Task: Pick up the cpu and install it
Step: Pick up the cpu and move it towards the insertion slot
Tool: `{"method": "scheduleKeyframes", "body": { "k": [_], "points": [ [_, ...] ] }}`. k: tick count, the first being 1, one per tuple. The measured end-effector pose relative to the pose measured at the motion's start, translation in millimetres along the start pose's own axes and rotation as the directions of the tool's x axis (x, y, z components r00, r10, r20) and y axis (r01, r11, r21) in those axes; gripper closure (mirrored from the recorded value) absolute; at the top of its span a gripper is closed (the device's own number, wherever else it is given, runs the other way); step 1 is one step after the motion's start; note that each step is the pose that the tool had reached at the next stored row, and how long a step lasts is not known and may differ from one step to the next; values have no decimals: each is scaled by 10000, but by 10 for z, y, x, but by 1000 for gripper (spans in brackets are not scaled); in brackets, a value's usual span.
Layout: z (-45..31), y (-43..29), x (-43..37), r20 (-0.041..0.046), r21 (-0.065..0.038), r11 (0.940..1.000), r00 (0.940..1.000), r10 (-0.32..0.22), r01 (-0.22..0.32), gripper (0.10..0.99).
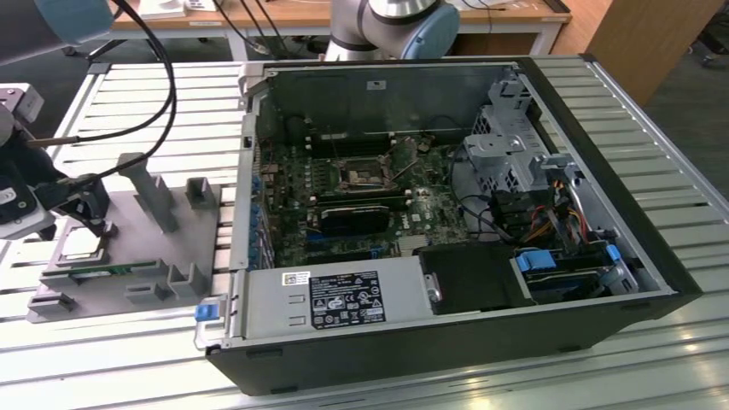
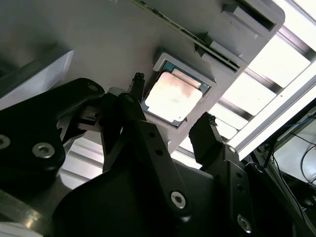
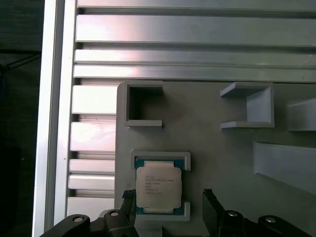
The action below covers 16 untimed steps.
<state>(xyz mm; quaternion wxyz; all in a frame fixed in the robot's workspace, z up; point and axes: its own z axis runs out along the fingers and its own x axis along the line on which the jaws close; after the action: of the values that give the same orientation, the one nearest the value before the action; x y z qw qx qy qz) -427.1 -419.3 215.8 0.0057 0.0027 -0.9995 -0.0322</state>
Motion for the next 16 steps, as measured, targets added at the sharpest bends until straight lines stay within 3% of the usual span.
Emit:
{"method": "scheduleKeyframes", "body": {
  "k": [16],
  "points": [
    [142, -9, -1, -3, 0, 10000, 10000, 1, -1, 439]
  ]
}}
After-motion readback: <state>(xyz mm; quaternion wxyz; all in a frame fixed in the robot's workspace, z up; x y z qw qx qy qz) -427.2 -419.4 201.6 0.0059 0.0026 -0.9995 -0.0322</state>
